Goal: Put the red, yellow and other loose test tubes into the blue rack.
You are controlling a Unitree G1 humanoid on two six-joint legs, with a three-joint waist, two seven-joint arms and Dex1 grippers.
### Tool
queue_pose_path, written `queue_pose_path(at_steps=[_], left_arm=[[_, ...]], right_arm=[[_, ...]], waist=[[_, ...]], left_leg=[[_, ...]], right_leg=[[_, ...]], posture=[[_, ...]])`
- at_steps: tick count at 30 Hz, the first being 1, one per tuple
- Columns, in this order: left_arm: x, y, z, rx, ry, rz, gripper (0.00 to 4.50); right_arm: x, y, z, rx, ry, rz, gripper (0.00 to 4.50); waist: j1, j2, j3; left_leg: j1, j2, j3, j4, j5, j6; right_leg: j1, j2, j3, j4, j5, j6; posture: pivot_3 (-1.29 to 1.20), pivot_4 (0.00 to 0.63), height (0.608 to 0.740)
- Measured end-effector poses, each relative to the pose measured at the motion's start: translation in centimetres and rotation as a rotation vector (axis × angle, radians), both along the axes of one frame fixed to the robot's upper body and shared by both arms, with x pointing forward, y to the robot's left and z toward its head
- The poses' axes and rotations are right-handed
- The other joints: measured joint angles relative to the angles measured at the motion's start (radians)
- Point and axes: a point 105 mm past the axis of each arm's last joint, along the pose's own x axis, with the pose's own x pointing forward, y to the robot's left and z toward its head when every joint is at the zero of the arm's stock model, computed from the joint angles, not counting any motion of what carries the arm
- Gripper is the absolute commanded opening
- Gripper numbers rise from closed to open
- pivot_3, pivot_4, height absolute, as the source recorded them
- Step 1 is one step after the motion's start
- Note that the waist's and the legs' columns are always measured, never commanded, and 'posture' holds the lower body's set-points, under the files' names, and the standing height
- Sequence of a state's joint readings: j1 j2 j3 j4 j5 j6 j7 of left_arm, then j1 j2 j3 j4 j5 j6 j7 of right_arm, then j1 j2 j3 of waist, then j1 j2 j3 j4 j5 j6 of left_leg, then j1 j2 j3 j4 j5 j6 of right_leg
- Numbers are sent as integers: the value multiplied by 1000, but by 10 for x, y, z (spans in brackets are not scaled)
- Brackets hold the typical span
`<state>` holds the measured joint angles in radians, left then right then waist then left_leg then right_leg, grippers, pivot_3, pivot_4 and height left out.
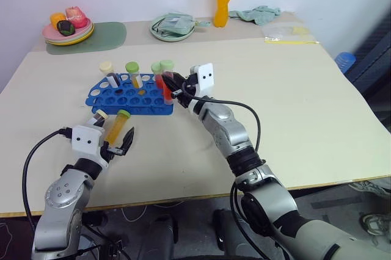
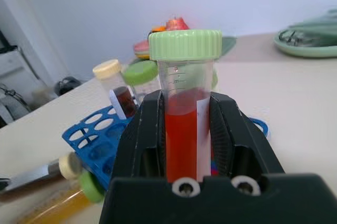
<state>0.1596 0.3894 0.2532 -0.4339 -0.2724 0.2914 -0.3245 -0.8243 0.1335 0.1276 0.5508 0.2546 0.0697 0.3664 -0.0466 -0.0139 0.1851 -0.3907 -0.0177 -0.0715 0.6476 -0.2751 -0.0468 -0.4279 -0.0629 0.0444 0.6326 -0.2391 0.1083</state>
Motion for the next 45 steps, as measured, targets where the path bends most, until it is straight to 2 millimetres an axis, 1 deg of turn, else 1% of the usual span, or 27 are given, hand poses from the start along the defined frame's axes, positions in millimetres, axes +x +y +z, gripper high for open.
queue_pose_path(at_steps=[4, 10, 13, 18, 26, 32, 37, 39, 40, 44, 45], left_arm=[[-1, 0, -1, -1, 5, 1, 4500], [-1, -1, -3, -4, 12, -3, 4500], [-3, -1, -4, -5, 14, -3, 4500], [-5, -3, -3, -6, 11, -6, 4500], [-5, -3, -2, -5, 10, -5, 4500], [-5, -3, -2, -5, 9, -4, 4500], [-5, -3, -2, -5, 9, -4, 4500], [-5, -3, -2, -5, 9, -3, 4500], [-5, -3, -2, -5, 9, -3, 4500], [-5, -3, -2, -5, 9, -3, 4500], [-5, -3, -2, -5, 9, -2, 4500]], right_arm=[[0, 6, 1, -19, -22, 12, 694], [-1, 23, 8, -58, -59, 45, 694], [-1, 28, 4, -79, -58, 50, 694], [2, 30, -4, -109, -59, 38, 694], [4, 28, -7, -128, -93, 11, 694], [-2, 34, -10, -183, -157, 34, 694], [-5, 31, -17, -187, -163, 58, 694], [-6, 30, -18, -184, -162, 67, 1743], [-7, 28, -19, -184, -163, 71, 2147], [-6, 20, -29, -186, -129, 67, 4110], [-6, 17, -29, -174, -124, 61, 4468]], waist=[[1, 0, 0], [1, 0, 0], [1, 0, 0], [1, 0, 0], [2, 0, 0], [1, 0, 0], [1, 0, 0], [1, 0, 0], [1, 0, 0], [2, 0, 0], [2, 0, 0]], left_leg=[[0, 0, 0, 0, 0, 0], [0, 0, 0, 0, 0, 0], [0, 0, 0, 0, 0, 0], [0, 0, 0, 0, 0, 0], [0, 0, 0, 0, 0, 0], [0, 0, 0, 0, 0, 0], [0, 0, -1, 0, 0, 0], [0, 0, -1, 0, 0, 0], [0, 0, -1, 0, 0, 0], [0, 0, -1, 0, 0, 0], [0, 0, -1, 0, 0, 0]], right_leg=[[0, 0, 0, 0, 0, 0], [0, 0, 0, 0, 0, 0], [0, 0, 0, 0, 0, 0], [0, 0, 0, 0, 0, 0], [0, 0, 0, 0, 0, 0], [0, 0, 0, 0, 0, 0], [0, 0, 0, 0, 0, 0], [0, 0, 0, 0, 0, 0], [0, 0, 0, 0, 0, 0], [0, 0, 0, 0, 0, 0], [0, 0, 0, 0, 0, 0]], posture=[[0, 150, 740], [0, 150, 740], [0, 150, 740], [0, 150, 740], [0, 150, 740], [0, 150, 740], [0, 150, 740], [0, 150, 740], [0, 150, 740], [0, 150, 740], [0, 150, 740]])
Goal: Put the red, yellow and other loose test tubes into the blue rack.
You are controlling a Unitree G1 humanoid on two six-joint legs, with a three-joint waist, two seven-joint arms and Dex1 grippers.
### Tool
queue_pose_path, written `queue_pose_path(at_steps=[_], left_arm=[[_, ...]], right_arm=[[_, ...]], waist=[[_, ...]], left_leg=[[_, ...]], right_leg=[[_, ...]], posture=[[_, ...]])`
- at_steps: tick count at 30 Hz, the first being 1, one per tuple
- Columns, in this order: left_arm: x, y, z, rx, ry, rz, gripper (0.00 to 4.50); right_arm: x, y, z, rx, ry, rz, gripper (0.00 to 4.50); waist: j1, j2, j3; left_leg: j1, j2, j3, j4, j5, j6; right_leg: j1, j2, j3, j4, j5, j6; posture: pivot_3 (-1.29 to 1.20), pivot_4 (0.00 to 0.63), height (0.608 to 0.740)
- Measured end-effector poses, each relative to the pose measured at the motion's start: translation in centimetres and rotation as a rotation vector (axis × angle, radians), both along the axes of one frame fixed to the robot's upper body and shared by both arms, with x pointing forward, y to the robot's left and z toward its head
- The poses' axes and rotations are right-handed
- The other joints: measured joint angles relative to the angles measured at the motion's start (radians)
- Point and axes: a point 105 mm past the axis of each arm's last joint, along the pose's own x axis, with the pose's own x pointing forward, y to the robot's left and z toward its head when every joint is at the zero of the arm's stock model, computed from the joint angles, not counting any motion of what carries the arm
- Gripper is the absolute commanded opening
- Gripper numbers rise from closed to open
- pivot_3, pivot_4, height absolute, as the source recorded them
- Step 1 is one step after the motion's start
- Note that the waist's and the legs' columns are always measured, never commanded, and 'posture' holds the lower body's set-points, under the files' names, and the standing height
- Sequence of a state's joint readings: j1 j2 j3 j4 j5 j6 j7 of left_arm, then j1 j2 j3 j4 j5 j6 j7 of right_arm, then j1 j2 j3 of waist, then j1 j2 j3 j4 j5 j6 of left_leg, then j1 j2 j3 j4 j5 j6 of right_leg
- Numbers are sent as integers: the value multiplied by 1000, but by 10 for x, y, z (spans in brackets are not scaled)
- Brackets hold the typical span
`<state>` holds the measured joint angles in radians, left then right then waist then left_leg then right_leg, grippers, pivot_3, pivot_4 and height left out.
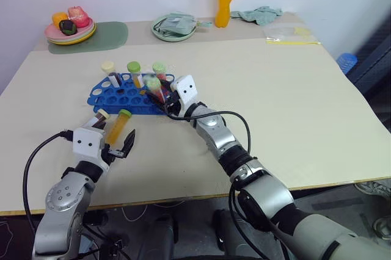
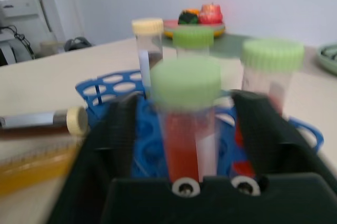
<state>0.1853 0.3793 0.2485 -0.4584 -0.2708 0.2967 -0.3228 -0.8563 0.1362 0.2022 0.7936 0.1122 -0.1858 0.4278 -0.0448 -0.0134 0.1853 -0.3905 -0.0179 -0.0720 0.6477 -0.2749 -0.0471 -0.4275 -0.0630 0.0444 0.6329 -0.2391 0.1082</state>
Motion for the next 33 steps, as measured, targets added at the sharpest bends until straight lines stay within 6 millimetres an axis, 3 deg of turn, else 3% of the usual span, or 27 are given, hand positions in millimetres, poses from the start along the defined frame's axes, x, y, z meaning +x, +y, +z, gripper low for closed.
queue_pose_path(at_steps=[7, 13, 18, 23, 27, 33], left_arm=[[0, -1, 4, 3, -12, 4, 4500], [11, 31, 22, 11, 44, 129, 4500], [21, 42, 39, 113, 271, 90, 4500], [32, 29, 56, 212, 501, 38, 4500], [38, 13, 48, 221, 720, -19, 4500], [51, 8, 33, 233, 874, -25, 4500]], right_arm=[[-8, -6, 18, 58, -51, 19, 4468], [-29, -13, 36, 18, -114, 131, 4468], [-40, -44, 23, -165, -110, 207, 4468], [-58, -69, 9, -328, -101, 323, 4468], [-79, -81, 4, -418, -93, 442, 4468], [-90, -83, 3, -426, -67, 484, 4468]], waist=[[0, 0, 0], [3, 0, 0], [3, 0, 0], [-2, 1, 1], [-3, 0, 1], [1, 0, 1]], left_leg=[[0, 0, 0, 0, 0, 0], [0, 0, -5, 1, 0, 0], [0, -1, -5, 1, 0, 0], [1, -1, -4, 0, 0, 0], [0, -1, -4, 0, 0, 0], [0, -1, -4, 1, 1, -1]], right_leg=[[0, 0, 0, 0, 0, 0], [1, 0, -1, 1, 0, 0], [1, 1, -2, 1, 0, 0], [1, 1, -2, 1, 0, 0], [1, 2, -2, 1, 0, 1], [1, 1, -1, 1, 0, 0]], posture=[[0, 150, 740], [0, 150, 740], [0, 150, 740], [0, 150, 740], [0, 150, 740], [0, 150, 740]])
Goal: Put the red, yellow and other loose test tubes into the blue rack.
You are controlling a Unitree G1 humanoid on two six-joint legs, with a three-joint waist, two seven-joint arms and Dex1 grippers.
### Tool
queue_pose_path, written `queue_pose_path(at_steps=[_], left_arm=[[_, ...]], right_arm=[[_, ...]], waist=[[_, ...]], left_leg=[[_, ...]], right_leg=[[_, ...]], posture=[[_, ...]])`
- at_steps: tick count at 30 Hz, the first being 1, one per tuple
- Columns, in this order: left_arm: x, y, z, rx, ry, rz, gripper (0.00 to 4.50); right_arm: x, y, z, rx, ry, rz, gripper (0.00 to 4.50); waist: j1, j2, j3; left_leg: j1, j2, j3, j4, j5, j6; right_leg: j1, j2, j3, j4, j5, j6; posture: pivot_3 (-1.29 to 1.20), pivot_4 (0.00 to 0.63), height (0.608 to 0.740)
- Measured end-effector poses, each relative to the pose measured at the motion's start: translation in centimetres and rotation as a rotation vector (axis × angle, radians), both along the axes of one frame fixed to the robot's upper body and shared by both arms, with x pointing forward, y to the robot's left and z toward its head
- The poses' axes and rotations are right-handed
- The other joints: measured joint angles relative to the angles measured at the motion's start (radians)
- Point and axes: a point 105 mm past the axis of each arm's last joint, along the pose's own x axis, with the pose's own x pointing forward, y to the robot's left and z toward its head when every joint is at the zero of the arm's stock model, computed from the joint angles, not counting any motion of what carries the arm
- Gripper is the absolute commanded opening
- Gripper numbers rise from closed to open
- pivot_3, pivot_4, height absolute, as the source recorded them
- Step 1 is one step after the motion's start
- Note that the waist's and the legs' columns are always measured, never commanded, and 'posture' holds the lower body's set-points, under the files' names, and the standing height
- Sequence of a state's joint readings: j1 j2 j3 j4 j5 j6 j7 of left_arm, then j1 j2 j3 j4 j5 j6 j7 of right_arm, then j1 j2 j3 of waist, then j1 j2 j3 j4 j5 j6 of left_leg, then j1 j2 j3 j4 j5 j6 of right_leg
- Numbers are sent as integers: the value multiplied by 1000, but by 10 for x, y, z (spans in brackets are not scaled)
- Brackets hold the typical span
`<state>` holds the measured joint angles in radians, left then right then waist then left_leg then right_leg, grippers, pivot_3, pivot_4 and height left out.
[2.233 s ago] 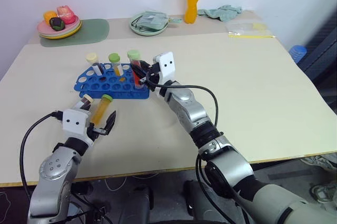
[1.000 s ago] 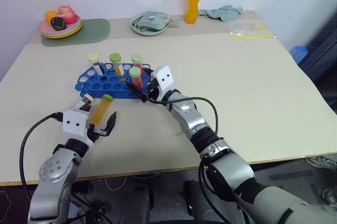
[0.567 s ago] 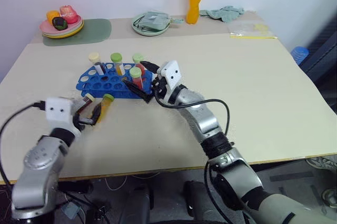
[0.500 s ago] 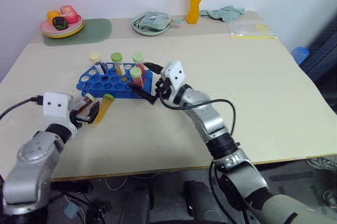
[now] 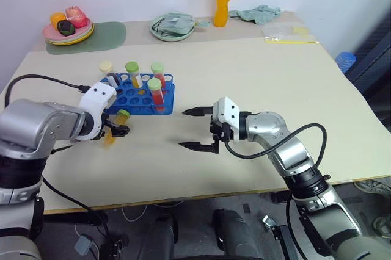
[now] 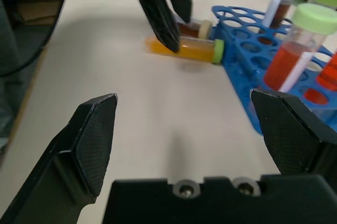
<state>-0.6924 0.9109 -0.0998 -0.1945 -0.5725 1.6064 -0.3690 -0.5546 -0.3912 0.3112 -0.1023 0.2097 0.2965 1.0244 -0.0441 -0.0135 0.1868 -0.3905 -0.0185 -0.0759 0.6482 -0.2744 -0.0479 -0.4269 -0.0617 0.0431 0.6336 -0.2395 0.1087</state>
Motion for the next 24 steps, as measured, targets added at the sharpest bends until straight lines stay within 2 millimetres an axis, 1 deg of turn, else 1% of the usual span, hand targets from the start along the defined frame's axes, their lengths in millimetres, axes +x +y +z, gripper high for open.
queue_pose_path(at_steps=[2, 7, 8, 9, 10, 11, 12, 13, 14, 16, 18, 21, 23, 24], left_arm=[[4, 3, -2, 12, 20, 23, 4500], [15, 8, -5, 29, 49, 81, 4500], [17, 6, -7, 21, 54, 85, 4095], [19, 3, -8, 6, 62, 86, 3932], [20, 2, -10, -4, 69, 89, 3593], [22, 1, -12, -10, 75, 94, 3140], [23, 1, -14, -13, 83, 107, 2595], [23, 3, -17, -12, 91, 122, 1948], [23, 3, -19, -13, 97, 128, 1630], [23, 4, -19, -20, 99, 133, 821], [19, 6, -20, -24, 98, 126, 774], [3, 16, -20, -21, 95, 95, 774], [-9, 17, -13, -51, 29, 34, 774], [-12, 13, -7, -77, -34, -13, 774]], right_arm=[[-3, 1, 0, 6, -2, -1, 4468], [-8, 1, -7, 11, 24, -19, 4468], [-8, 2, -7, 13, 23, -17, 4500], [-10, 4, -7, 15, 22, -15, 4500], [-10, 5, -7, 18, 24, -14, 4500], [-11, 5, -8, 20, 27, -15, 4500], [-12, 7, -8, 22, 29, -14, 4500], [-12, 7, -8, 21, 33, -15, 4500], [-12, 7, -9, 20, 36, -17, 4500], [-12, 7, -9, 20, 40, -19, 4500], [-12, 8, -9, 20, 40, -17, 4500], [-12, 7, -10, 16, 41, -16, 4500], [-13, 6, -10, 16, 42, -14, 4500], [-14, 6, -10, 16, 44, -15, 4500]], waist=[[1, 0, 0], [4, -1, 0], [3, -1, 0], [3, -1, 0], [3, -1, 0], [3, -1, 0], [3, -1, 0], [2, -1, 0], [1, -1, 0], [1, -1, 0], [-1, -1, 0], [-4, -1, 0], [-2, -1, 0], [0, -1, 0]], left_leg=[[0, 0, 0, 0, 0, 0], [-1, -1, 1, 1, 0, -1], [-1, -1, 1, 1, 0, -1], [-1, -1, 1, 1, 0, -1], [-1, -1, 0, 1, 1, -1], [-1, -1, 1, 1, 1, -1], [-1, -1, 1, 1, 1, -1], [-1, -1, 1, 1, 1, -1], [-1, -1, 0, 1, 1, -1], [-1, 0, 0, 1, 1, -1], [-1, 0, 0, 1, 1, -1], [-1, 0, -1, 0, 1, -1], [-1, 0, -1, 0, 1, -2], [-1, 0, -1, 0, 1, -2]], right_leg=[[0, 0, 0, 0, 0, 0], [0, -1, 0, 0, 0, 0], [0, -1, 0, 0, 0, 0], [0, 0, 0, 0, 0, 0], [0, 0, 0, 0, 0, 0], [0, -1, 0, 0, 0, 0], [0, -1, 0, 0, 0, 0], [0, 0, 0, 0, 0, 0], [0, 0, 0, 0, 0, 0], [0, 0, 0, 0, 0, 0], [0, 0, 0, 0, 0, 0], [-2, -1, 1, 1, 0, 0], [-2, -1, 2, 0, 0, 0], [-2, -2, 1, 0, 0, 0]], posture=[[0, 150, 740], [0, 150, 740], [0, 150, 740], [0, 150, 740], [0, 150, 740], [0, 150, 740], [0, 150, 740], [0, 150, 740], [0, 150, 740], [0, 150, 740], [0, 150, 740], [0, 150, 740], [0, 150, 740], [0, 150, 740]])
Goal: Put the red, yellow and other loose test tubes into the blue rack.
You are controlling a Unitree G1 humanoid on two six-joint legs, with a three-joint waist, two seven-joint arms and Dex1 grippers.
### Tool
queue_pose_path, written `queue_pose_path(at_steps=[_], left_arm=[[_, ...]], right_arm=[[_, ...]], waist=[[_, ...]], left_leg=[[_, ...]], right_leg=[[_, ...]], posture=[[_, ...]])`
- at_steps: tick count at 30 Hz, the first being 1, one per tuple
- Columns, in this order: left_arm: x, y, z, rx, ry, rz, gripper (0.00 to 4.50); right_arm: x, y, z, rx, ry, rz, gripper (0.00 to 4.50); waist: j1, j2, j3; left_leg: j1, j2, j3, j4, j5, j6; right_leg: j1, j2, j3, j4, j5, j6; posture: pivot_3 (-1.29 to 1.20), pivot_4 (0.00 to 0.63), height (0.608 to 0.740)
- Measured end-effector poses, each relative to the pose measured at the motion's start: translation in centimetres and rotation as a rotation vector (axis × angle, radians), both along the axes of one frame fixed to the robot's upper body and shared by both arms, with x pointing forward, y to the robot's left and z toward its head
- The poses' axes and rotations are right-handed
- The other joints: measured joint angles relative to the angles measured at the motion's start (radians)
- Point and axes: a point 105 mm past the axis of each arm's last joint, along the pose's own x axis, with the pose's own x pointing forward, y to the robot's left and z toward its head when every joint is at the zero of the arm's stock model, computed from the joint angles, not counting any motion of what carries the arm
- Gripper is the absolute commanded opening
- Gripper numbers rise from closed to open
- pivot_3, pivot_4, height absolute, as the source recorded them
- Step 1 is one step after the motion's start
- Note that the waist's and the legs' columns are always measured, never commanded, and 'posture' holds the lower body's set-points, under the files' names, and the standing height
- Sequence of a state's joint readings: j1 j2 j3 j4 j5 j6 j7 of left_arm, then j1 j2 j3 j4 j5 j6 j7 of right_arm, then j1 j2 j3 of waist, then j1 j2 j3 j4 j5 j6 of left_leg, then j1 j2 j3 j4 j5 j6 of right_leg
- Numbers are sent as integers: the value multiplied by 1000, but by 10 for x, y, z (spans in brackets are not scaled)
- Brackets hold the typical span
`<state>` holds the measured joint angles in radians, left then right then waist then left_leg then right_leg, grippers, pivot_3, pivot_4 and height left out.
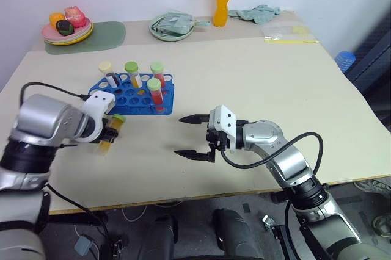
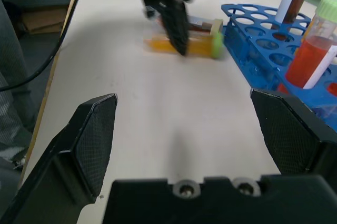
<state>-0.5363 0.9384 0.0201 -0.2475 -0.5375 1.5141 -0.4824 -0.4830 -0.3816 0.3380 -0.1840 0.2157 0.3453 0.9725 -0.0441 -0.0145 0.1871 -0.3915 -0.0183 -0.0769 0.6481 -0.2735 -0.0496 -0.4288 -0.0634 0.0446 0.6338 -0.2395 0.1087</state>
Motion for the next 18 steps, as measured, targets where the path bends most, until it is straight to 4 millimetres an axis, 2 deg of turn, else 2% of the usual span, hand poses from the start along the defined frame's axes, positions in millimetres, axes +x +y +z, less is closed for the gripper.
queue_pose_path(at_steps=[2, 5, 8, 11, 16, 18], left_arm=[[-4, -8, 14, -36, -139, -69, 774], [-4, -30, 51, -141, -480, -153, 774], [4, -37, 71, -135, -753, -69, 774], [21, -45, 72, 18, -965, 79, 774], [40, -71, 63, -5, -1165, 265, 774], [45, -76, 59, -21, -1208, 283, 774]], right_arm=[[-1, 1, 0, 2, 3, 5, 4500], [0, 1, 0, 8, 8, 4, 4500], [4, 5, -3, 29, 30, -12, 4500], [11, 7, -8, 50, 52, -48, 4500], [17, 12, -10, 79, 63, -93, 4500], [19, 12, -10, 83, 65, -105, 4500]], waist=[[9, -1, 0], [30, -1, 0], [36, -2, -1], [37, -3, -1], [34, -4, -2], [31, -3, -2]], left_leg=[[0, 0, -1, 1, 0, -1], [0, -1, 0, 2, 0, -1], [1, -2, 1, 2, 0, -1], [1, -2, 2, 2, 1, -1], [1, -2, 2, 2, 1, -1], [1, -2, 2, 2, 1, -1]], right_leg=[[1, -1, -1, -1, 0, 0], [3, -1, -2, -2, 0, 0], [5, -2, -2, -2, 1, 0], [5, -1, -2, -2, 1, 0], [4, -1, -2, -2, 1, 0], [3, -1, -1, -2, 2, 0]], posture=[[0, 150, 740], [0, 150, 740], [0, 150, 740], [0, 150, 740], [0, 150, 740], [0, 150, 740]])
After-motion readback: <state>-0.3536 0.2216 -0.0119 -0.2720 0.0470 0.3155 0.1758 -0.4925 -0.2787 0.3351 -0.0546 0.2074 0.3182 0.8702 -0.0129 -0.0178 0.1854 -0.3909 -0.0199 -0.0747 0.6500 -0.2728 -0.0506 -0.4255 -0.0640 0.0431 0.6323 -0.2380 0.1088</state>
